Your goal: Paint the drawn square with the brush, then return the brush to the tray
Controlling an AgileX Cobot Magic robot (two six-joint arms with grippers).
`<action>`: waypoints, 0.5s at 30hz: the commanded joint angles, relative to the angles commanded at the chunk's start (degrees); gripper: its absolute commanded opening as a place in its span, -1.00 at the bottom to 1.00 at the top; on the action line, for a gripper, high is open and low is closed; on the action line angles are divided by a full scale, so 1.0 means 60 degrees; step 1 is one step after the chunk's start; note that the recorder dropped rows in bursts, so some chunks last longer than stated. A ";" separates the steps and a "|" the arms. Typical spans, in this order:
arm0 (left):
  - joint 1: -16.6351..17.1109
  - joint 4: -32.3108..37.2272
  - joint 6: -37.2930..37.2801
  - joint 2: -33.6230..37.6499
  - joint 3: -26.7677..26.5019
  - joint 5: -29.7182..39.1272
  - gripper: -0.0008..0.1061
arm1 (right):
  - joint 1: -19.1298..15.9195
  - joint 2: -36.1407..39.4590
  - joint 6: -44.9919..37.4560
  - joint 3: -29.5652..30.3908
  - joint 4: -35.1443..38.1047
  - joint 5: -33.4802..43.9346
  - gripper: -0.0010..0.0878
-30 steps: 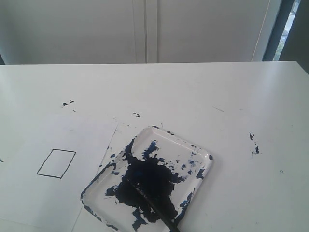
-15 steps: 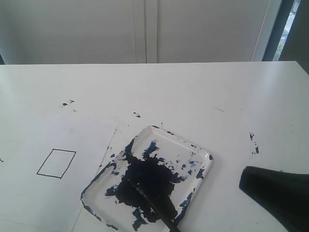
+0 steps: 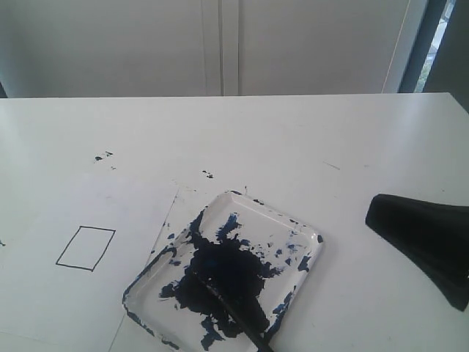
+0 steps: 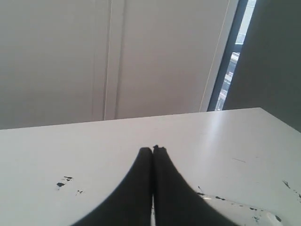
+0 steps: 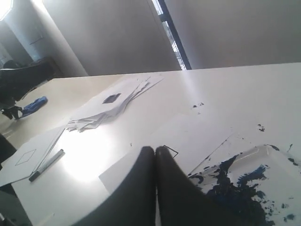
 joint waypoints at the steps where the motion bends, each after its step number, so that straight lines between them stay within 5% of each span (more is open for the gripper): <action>1: 0.0000 0.0000 0.0000 0.0000 0.0000 0.0001 -0.99 | 0.0000 0.0000 -0.0023 0.0000 0.0005 -0.0049 -0.98; 4: 0.0000 0.0000 -0.1656 0.0016 0.0000 0.0466 -0.99 | 0.0000 0.0000 -0.0062 0.0000 -0.0014 -0.0046 -0.98; 6: 0.0000 0.0000 -0.0871 0.0016 0.0000 0.0326 -0.99 | 0.0000 0.0000 -0.0062 0.0000 -0.0033 -0.0046 -0.98; 15: 0.0000 0.0000 -0.0808 0.0016 0.0000 0.0888 -0.99 | 0.0000 0.0000 -0.0062 0.0000 -0.0200 -0.0046 -0.98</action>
